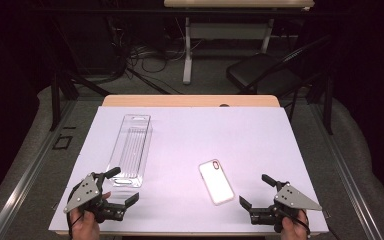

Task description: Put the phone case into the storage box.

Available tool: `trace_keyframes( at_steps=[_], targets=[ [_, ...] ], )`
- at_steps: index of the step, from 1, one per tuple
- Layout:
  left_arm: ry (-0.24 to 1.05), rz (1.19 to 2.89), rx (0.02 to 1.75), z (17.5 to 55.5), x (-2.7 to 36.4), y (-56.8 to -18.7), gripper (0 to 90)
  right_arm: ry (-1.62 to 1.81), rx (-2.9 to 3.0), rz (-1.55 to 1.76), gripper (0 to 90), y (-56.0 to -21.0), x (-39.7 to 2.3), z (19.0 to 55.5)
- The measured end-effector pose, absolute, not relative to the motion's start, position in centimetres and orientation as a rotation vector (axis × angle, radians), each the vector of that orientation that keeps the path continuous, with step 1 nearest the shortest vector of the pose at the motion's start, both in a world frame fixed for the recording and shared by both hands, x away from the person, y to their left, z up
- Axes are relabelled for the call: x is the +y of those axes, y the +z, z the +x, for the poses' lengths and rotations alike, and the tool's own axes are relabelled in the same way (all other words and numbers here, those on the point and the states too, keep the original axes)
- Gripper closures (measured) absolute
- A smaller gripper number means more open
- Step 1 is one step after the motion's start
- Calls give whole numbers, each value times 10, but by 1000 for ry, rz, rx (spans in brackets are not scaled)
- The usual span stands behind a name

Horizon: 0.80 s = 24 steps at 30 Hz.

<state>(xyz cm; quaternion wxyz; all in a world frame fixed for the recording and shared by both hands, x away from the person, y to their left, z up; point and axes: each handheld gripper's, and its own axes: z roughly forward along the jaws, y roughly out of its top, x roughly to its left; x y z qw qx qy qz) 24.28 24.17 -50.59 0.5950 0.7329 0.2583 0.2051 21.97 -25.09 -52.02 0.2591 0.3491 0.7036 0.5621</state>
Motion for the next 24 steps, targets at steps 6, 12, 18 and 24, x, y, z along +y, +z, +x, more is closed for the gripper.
trace_keyframes(
  at_steps=[6,12,18,24],
  targets=[
    [474,1707,601,242,242,-506,4,1523,1914,954,0,-520,-251,220],
    [461,1709,607,242,243,-506,4,1515,1927,980,0,-520,-250,221],
    [462,1722,614,241,242,-505,5,1506,1943,1018,0,-520,-250,223],
    [446,1743,616,241,241,-504,5,1506,1945,1058,0,-518,-252,226]
  ],
)
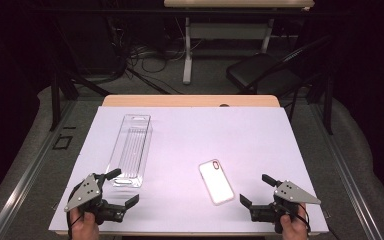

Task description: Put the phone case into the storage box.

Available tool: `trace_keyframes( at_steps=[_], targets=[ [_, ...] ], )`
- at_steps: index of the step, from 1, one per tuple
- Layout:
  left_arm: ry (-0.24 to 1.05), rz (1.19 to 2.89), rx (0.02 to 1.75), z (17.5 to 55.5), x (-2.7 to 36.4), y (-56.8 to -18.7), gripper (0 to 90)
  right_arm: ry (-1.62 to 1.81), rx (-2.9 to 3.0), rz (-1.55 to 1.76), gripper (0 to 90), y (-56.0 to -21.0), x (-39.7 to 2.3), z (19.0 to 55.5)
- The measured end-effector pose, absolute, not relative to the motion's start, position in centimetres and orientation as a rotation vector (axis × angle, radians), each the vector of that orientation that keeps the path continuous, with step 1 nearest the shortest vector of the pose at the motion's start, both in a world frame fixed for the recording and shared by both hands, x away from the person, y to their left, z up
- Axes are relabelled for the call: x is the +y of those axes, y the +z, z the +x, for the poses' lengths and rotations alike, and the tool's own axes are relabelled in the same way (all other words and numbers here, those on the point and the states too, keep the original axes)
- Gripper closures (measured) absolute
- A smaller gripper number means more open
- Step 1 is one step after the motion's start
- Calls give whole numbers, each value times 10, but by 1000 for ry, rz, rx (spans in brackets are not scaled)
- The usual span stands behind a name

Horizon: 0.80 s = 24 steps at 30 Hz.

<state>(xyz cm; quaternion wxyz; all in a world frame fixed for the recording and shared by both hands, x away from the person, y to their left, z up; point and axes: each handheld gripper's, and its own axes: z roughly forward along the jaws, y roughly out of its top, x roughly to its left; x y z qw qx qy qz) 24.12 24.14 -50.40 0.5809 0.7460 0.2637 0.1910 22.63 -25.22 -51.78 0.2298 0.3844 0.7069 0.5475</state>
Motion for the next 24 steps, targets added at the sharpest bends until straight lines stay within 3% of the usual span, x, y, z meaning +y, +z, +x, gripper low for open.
trace_keyframes(
  at_steps=[16,24],
  targets=[
    [432,1756,615,241,238,-503,5,1455,2068,1151,24,-512,-243,239],
    [431,1757,621,241,238,-504,5,1360,2142,1237,110,-502,-240,251]
  ],
)
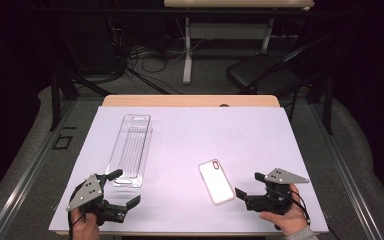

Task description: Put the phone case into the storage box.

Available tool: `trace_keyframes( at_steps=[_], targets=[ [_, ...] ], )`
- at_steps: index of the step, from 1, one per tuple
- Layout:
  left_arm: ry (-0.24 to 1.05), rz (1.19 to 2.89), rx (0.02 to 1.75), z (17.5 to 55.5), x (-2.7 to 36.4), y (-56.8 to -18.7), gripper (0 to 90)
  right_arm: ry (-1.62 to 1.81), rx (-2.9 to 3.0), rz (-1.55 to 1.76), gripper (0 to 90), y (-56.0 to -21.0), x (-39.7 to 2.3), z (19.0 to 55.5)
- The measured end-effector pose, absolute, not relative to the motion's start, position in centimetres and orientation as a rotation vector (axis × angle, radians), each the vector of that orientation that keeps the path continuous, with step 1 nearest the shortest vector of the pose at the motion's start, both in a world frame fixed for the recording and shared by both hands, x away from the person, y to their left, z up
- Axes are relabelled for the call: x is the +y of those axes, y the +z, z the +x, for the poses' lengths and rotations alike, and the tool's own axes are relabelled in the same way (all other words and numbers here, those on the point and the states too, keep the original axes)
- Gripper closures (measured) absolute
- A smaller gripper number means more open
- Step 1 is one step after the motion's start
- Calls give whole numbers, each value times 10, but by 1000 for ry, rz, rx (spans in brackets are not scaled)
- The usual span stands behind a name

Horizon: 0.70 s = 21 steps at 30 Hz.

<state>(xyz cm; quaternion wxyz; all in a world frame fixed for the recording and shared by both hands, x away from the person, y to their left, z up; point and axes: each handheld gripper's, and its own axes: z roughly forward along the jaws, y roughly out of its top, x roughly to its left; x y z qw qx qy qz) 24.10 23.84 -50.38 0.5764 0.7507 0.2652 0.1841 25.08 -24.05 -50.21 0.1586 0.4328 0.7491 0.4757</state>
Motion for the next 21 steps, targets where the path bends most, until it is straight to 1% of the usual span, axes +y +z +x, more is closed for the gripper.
trace_keyframes(
  at_steps=[2,8,21],
  targets=[
    [433,1757,622,241,238,-504,5,1340,2160,1248,136,-500,-240,255],
    [437,1757,628,241,238,-504,5,1221,2228,1247,168,-494,-235,264],
    [432,1758,630,242,240,-505,5,1073,2333,1253,247,-486,-221,280]
  ],
)
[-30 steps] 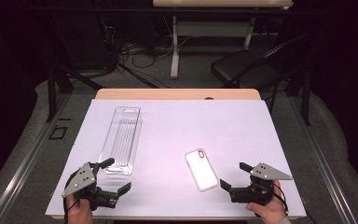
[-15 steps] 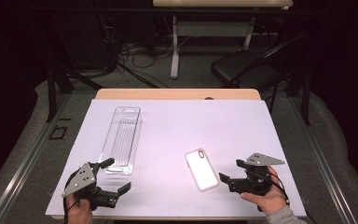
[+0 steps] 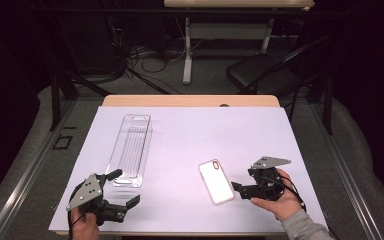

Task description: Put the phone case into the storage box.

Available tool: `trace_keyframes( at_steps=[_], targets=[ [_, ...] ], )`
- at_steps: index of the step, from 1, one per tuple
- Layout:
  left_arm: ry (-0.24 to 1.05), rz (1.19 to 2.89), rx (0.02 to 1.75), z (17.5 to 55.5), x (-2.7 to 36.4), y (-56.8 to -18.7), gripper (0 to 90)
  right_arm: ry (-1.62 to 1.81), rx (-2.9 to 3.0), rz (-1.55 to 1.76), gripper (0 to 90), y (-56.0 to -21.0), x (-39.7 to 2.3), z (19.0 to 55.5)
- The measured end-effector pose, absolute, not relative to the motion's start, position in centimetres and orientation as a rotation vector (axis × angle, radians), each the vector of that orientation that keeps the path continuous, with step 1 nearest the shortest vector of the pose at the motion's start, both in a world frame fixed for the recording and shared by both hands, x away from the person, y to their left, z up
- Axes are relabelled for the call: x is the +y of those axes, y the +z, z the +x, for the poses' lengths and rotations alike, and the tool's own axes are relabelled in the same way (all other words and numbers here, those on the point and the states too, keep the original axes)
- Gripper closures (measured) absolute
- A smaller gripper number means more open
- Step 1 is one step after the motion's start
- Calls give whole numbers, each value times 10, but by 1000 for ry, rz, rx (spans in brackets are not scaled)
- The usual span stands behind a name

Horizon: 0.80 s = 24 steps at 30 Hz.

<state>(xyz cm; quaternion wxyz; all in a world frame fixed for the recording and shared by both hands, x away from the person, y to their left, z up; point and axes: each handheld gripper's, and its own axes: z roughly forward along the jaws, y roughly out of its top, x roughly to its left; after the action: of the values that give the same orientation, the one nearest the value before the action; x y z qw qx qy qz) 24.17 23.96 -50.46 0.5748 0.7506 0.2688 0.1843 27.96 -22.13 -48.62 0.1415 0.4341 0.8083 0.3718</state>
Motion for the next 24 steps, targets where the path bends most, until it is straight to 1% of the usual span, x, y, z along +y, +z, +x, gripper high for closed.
trace_keyframes(
  at_steps=[11,17,21,22,24],
  targets=[
    [426,1757,630,242,239,-505,5,996,2401,1308,305,-475,-209,295],
    [430,1758,635,242,239,-505,5,973,2410,1323,332,-474,-203,301],
    [430,1761,634,242,239,-505,5,955,2416,1361,393,-474,-200,305],
    [430,1763,633,242,239,-505,5,948,2427,1364,437,-474,-199,308],
    [429,1763,633,242,239,-505,5,947,2433,1370,447,-474,-198,309]
  ],
)
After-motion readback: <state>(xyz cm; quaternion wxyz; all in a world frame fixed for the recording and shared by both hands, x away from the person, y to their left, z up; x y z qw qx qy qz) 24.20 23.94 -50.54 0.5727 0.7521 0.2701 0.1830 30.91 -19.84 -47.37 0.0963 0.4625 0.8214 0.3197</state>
